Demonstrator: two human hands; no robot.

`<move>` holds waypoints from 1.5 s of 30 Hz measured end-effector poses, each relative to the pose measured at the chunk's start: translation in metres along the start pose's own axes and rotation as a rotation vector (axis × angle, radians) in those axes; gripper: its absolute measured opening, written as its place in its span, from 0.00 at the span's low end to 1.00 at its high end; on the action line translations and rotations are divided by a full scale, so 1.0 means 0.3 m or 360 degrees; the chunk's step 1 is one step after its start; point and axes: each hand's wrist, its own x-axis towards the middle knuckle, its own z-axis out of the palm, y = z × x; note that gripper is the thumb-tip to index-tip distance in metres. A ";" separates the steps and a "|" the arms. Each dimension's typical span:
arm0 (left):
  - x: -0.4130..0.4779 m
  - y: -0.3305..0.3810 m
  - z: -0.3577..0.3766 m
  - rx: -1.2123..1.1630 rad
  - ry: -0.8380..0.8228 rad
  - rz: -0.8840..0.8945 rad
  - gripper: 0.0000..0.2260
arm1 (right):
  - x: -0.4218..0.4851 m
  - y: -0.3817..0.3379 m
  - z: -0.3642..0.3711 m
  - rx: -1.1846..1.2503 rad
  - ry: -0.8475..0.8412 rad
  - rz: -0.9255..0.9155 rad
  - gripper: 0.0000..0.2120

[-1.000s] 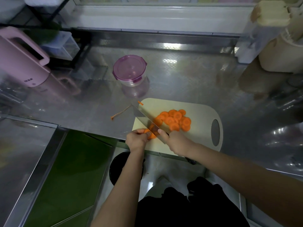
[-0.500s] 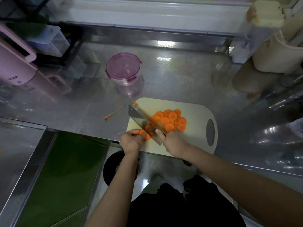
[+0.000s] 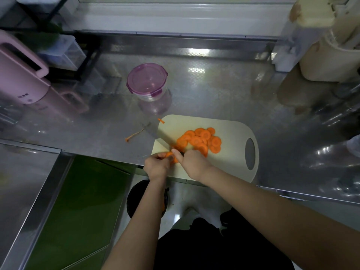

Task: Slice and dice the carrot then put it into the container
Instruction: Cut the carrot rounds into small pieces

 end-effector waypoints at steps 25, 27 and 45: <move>0.010 -0.040 0.007 -0.0352 -0.0121 -0.0043 0.08 | -0.022 0.048 -0.015 0.0087 -0.0029 0.0042 0.17; 0.008 -0.041 0.013 -0.0354 -0.0134 -0.0034 0.05 | -0.020 0.052 -0.014 0.0120 -0.0019 0.0056 0.17; -0.013 -0.039 0.027 -0.0392 -0.0045 -0.0082 0.05 | -0.049 0.021 -0.059 0.0016 -0.0033 -0.0030 0.25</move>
